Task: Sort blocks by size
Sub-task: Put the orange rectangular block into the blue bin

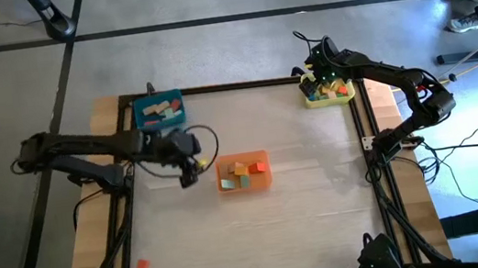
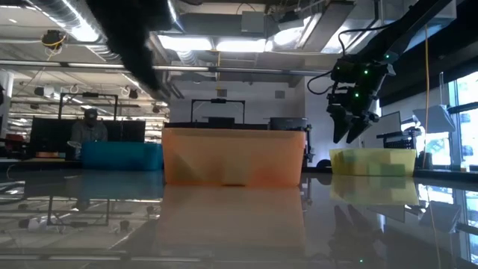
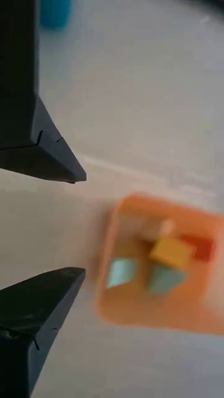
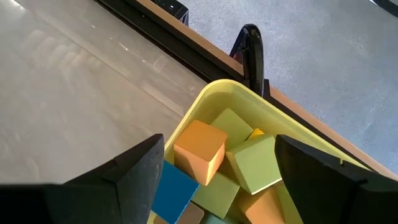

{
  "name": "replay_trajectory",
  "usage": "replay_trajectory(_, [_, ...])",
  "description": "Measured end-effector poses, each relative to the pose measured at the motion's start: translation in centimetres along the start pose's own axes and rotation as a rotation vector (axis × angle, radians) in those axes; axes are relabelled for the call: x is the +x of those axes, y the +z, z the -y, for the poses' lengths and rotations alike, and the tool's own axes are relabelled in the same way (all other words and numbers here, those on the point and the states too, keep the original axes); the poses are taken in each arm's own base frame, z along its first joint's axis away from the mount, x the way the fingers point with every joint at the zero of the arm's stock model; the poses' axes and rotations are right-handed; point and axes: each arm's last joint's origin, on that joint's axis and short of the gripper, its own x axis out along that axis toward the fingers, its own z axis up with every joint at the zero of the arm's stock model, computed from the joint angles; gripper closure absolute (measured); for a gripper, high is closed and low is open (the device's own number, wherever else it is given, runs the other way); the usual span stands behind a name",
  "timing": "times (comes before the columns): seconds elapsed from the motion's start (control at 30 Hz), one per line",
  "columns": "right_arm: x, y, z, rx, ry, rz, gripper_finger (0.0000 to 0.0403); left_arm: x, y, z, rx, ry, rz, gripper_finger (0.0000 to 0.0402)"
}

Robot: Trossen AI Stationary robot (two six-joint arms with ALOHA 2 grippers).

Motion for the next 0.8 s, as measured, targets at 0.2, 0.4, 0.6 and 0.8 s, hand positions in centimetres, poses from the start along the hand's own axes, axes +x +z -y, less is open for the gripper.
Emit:
replay_trajectory(0.2, [0.0, 0.0, 0.0, -0.001, 0.0, 0.0, 0.01, 0.0, -2.2, 3.3, -0.119, -0.022, -0.17, 0.0178])
replay_trajectory(0.4, [0.0, 0.0, 0.0, -0.001, 0.0, -0.001, 0.01, -0.1, -4.1, 6.1, -0.257, -0.058, -0.32, 0.0178])
replay_trajectory(0.6, [0.0, -0.1, 0.0, -0.001, 0.001, -0.008, 0.01, 0.3, -5.8, 8.7, -0.433, -0.08, -0.507, 0.0178])
replay_trajectory(0.8, [0.0, -0.1, 0.0, 0.0, 0.001, -0.009, 0.01, 0.9, -7.6, 11.2, -0.592, -0.061, -0.723, 0.0178])
